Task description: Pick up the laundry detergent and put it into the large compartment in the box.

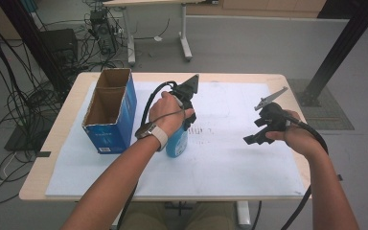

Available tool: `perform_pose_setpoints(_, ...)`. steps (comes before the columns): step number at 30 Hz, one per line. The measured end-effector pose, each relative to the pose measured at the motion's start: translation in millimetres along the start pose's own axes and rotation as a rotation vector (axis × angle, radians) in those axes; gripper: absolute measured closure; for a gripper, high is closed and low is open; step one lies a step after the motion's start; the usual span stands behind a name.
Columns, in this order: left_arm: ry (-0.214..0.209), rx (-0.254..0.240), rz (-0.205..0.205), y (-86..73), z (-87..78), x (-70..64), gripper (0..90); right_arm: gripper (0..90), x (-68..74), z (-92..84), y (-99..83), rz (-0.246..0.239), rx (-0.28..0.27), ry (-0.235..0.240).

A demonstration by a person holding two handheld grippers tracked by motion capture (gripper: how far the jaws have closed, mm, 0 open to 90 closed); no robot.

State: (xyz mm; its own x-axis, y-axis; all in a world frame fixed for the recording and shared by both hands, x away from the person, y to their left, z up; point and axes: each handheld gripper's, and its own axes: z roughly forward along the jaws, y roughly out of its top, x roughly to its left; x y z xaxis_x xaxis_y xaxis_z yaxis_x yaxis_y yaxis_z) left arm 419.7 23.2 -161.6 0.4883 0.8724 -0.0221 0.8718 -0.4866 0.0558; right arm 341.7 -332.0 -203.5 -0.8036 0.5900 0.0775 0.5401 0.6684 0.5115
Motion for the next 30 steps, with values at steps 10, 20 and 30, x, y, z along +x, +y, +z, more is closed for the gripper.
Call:
perform_pose_setpoints(10,-0.002,-0.001,-0.006,-0.9,-1.6,1.4,38.5,12.5,-1.0,0.2,0.4,-0.006,-0.001,0.002)
perform_pose_setpoints(20,-0.007,-0.009,-0.049,-8.0,-18.1,7.7,38.4,12.5,-0.6,-3.0,4.3,-0.025,-0.004,0.004)
perform_pose_setpoints(30,0.011,-0.012,-0.095,-18.7,-33.0,9.9,38.3,12.5,-0.7,-4.0,7.6,-0.052,-0.02,0.014)
